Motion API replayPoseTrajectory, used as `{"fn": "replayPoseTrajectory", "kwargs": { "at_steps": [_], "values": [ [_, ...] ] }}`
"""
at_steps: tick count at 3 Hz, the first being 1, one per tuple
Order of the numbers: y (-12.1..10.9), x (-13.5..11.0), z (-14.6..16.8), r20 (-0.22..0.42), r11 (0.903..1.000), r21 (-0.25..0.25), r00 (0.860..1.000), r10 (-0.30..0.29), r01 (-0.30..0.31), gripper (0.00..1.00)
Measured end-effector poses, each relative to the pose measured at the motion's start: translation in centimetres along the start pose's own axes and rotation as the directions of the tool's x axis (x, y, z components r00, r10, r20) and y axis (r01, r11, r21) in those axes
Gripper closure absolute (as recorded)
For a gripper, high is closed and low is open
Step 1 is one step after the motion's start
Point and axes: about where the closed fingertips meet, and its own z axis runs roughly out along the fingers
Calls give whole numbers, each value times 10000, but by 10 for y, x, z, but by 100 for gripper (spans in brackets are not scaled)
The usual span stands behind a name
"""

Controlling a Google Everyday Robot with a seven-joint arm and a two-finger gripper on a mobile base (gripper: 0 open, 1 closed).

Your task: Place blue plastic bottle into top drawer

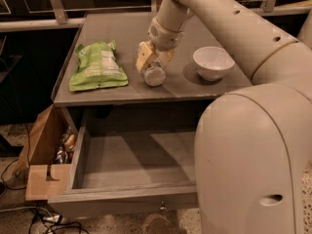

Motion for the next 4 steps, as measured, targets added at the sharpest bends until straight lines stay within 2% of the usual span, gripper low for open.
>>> {"fn": "replayPoseTrajectory", "kwargs": {
  "at_steps": [1,2,3,4],
  "values": [
    [0,0,0,3,10000,-1,10000,-1,1,88],
    [5,5,-10,463,9997,-178,9988,-185,194,100],
    [15,22,-38,847,9982,-177,9948,-563,580,100],
    [29,50,-76,1371,9929,-176,9839,-1143,1178,100]
  ]
}}
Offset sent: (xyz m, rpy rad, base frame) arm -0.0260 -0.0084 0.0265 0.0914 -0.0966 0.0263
